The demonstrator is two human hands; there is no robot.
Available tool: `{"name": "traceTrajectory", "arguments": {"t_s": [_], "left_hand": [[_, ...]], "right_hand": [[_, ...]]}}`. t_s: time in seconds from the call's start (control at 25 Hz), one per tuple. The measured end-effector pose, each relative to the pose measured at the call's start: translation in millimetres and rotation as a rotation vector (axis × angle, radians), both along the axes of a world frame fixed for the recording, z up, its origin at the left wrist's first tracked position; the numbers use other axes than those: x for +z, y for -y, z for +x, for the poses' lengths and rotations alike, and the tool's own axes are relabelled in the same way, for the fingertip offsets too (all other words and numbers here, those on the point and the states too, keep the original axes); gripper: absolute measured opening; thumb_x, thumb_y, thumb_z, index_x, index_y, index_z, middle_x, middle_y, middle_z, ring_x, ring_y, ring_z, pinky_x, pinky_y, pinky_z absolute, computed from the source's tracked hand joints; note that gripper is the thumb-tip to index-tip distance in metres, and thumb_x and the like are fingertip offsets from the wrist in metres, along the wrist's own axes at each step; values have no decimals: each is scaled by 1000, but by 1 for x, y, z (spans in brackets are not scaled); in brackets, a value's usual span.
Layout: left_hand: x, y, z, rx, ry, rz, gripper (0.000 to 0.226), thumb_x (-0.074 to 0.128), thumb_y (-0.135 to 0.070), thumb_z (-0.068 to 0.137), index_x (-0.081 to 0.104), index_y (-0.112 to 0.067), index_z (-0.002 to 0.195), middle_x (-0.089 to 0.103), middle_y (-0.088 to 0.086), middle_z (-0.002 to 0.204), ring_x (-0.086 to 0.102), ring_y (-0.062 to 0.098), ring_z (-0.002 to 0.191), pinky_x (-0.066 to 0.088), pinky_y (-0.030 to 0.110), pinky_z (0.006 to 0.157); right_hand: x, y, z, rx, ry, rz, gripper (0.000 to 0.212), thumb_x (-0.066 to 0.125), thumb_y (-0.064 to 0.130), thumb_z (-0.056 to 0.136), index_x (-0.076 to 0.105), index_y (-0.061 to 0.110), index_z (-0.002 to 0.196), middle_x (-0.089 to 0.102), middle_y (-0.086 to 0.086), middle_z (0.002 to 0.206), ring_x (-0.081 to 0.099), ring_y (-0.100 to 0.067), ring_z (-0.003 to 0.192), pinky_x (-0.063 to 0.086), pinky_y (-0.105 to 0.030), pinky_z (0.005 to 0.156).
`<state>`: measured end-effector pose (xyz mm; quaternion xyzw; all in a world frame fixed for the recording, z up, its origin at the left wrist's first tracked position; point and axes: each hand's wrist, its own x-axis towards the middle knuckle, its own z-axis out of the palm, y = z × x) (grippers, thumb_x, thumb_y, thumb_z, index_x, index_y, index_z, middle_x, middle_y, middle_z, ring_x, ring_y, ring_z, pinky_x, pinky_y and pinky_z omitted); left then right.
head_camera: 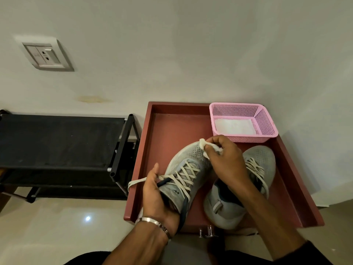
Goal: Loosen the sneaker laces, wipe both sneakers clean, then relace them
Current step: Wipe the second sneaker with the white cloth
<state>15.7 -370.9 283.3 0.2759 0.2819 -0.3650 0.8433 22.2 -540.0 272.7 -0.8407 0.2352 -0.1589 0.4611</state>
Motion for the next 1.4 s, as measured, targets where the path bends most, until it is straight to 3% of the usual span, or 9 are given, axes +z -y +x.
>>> {"name": "traceTrajectory", "arguments": {"t_s": [0.28, 0.4, 0.52, 0.72, 0.84, 1.0, 1.08, 1.2, 1.4], "left_hand": [[1, -10, 9, -6, 20, -29, 76, 49, -60, 88, 62, 5, 124, 66, 28, 120, 62, 39, 116, 45, 47, 103], [2, -13, 8, -8, -1, -104, 78, 51, -59, 87, 58, 7, 128, 62, 30, 126, 59, 41, 121, 39, 48, 110], [1, -12, 11, -4, -17, -106, 75, 51, -57, 87, 61, 7, 125, 63, 30, 124, 58, 41, 122, 41, 47, 109], [-4, 3, 12, 28, -55, 95, 50, 49, -30, 91, 63, 6, 122, 67, 27, 119, 62, 38, 112, 50, 45, 95], [-9, 8, 13, 42, -61, 170, 46, 50, -26, 89, 65, 4, 121, 67, 25, 119, 64, 36, 103, 51, 43, 92], [-8, 9, 11, 42, -46, 160, 45, 48, -24, 90, 65, 6, 119, 67, 25, 120, 65, 34, 93, 50, 42, 91], [-5, 8, 7, 45, -37, 138, 43, 48, -24, 90, 66, 6, 116, 68, 25, 116, 66, 34, 94, 51, 42, 91], [-3, 8, 2, 49, -7, 119, 42, 49, -24, 90, 68, 5, 113, 70, 25, 114, 66, 34, 99, 50, 44, 97], [1, 7, 0, 89, 29, 77, 44, 49, -29, 92, 67, 3, 115, 71, 23, 113, 65, 36, 109, 48, 45, 101]], "right_hand": [[-2, -3, 10, 70, 150, -403, 10, 68, 16, 88, 71, 16, 98, 63, 4, 96, 59, -13, 84, 50, -29, 71], [-7, -17, 4, 185, 84, -454, 12, 68, 17, 88, 72, 18, 99, 65, 5, 97, 61, -13, 85, 50, -29, 73], [-5, -18, -2, 279, 54, -347, 12, 70, 17, 86, 74, 19, 97, 67, 8, 97, 62, -7, 87, 48, -24, 76], [-12, 5, 10, 149, -66, -613, 13, 71, 12, 85, 73, 13, 98, 62, -1, 95, 58, -19, 88, 42, -27, 72], [-10, 3, 15, 121, -127, -597, 13, 71, 14, 85, 73, 17, 98, 65, 0, 97, 61, -21, 89, 48, -31, 75], [-8, -8, 17, 340, -108, -460, 15, 72, 15, 81, 76, 23, 94, 70, 5, 97, 63, -18, 92, 51, -38, 82], [-8, -4, 17, 328, -62, -472, 14, 72, 13, 82, 76, 20, 94, 68, 5, 95, 62, -16, 90, 51, -36, 80], [-4, 2, 16, 134, -11, -549, 14, 73, 12, 84, 75, 15, 97, 67, 2, 96, 60, -14, 87, 48, -27, 75], [1, -18, 19, 334, 44, -429, 15, 72, 14, 84, 76, 17, 98, 67, 6, 97, 61, -9, 85, 51, -27, 76]]}}
